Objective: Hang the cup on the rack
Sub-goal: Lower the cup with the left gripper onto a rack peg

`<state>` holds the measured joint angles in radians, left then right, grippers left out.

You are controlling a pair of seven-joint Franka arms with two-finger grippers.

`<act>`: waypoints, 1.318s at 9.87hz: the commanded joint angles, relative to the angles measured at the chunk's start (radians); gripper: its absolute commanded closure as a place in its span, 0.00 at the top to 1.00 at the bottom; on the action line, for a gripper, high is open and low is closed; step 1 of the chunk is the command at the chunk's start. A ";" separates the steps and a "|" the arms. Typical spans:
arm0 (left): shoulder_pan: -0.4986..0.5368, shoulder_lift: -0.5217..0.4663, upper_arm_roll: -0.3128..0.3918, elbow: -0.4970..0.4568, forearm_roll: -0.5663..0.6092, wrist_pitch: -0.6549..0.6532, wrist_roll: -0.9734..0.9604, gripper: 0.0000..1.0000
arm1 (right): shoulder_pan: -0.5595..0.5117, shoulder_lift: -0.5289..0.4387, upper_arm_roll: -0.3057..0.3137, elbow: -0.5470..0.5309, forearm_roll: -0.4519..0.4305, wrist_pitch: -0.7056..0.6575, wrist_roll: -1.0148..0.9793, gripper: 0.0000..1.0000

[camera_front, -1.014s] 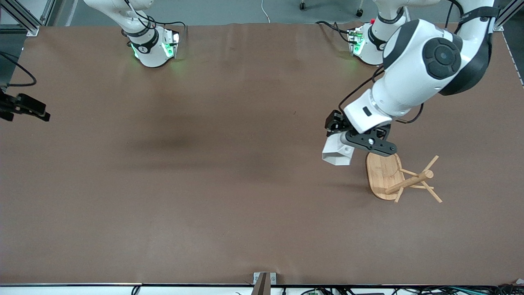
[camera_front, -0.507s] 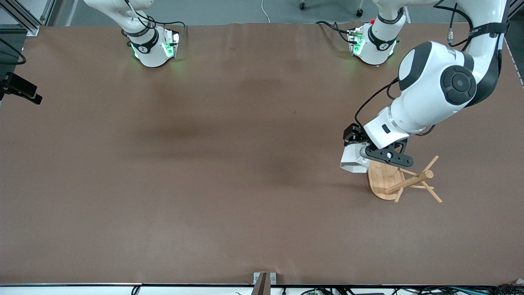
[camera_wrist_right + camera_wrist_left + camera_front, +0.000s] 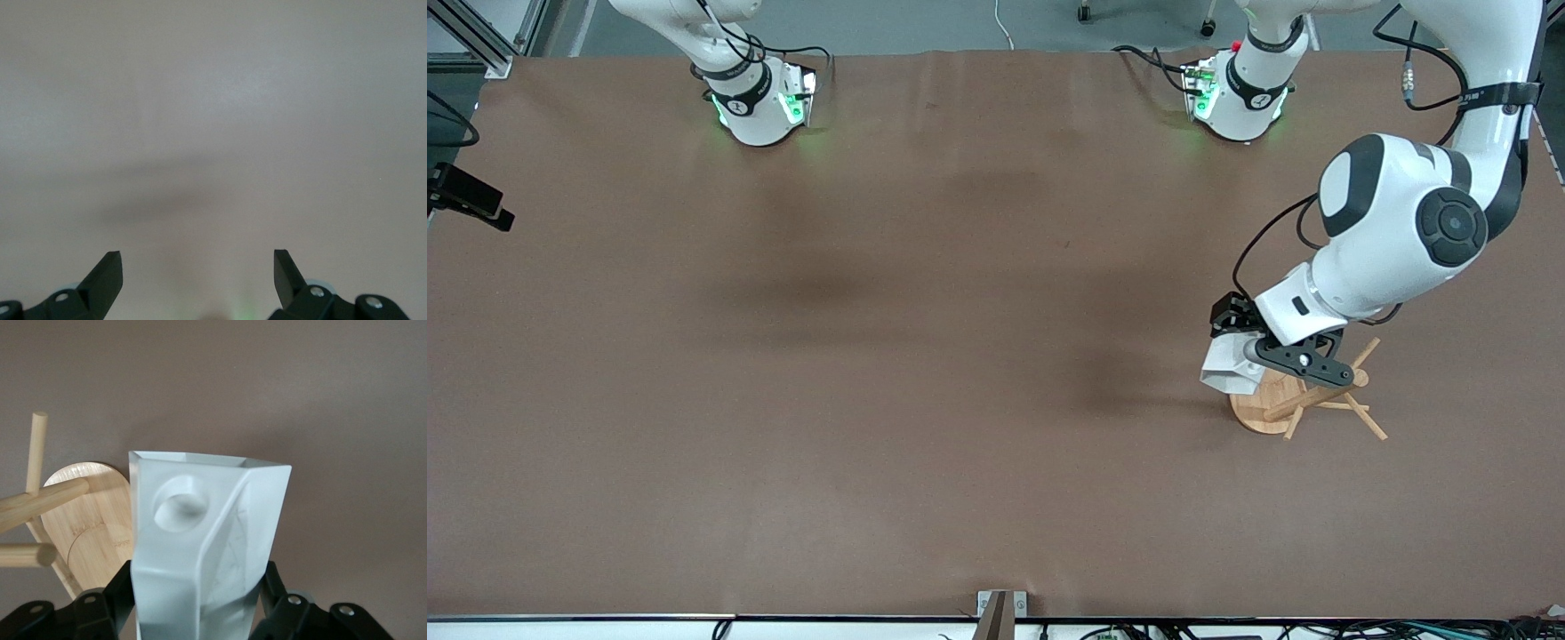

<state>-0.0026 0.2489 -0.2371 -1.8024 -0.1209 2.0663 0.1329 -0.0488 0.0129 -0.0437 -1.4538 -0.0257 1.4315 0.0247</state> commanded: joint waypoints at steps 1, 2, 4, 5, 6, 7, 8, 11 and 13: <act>0.000 0.024 0.015 -0.015 -0.017 0.023 0.022 0.00 | -0.013 0.002 0.010 -0.003 -0.002 0.009 0.009 1.00; 0.001 0.024 0.018 -0.015 -0.017 0.021 0.024 0.00 | -0.010 0.002 0.010 -0.010 -0.002 0.026 0.009 1.00; 0.015 0.024 0.022 -0.014 -0.017 0.021 0.025 0.01 | -0.010 0.002 0.010 -0.010 -0.002 0.024 0.009 1.00; 0.018 0.024 0.024 -0.011 -0.019 0.021 0.024 0.01 | -0.008 0.002 0.010 -0.011 -0.002 0.021 0.009 1.00; 0.036 0.030 0.022 -0.011 -0.040 0.023 0.022 0.01 | -0.008 0.002 0.010 -0.011 -0.002 0.021 0.009 1.00; 0.039 0.032 0.024 -0.011 -0.064 0.021 0.019 0.01 | -0.008 0.002 0.010 -0.011 -0.002 0.023 0.009 1.00; 0.039 0.030 0.024 -0.011 -0.069 0.023 -0.001 0.01 | -0.008 0.002 0.010 -0.011 -0.002 0.023 0.009 1.00; 0.049 0.033 0.030 -0.012 -0.088 0.024 -0.028 0.01 | -0.008 0.002 0.010 -0.011 -0.002 0.026 0.007 1.00; 0.050 0.033 0.032 -0.014 -0.088 0.024 -0.053 0.01 | -0.010 0.002 0.010 -0.011 -0.002 0.020 0.006 1.00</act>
<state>0.0449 0.2603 -0.2058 -1.8024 -0.1959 2.0744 0.0932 -0.0488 0.0211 -0.0429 -1.4571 -0.0254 1.4491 0.0247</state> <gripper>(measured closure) 0.225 0.000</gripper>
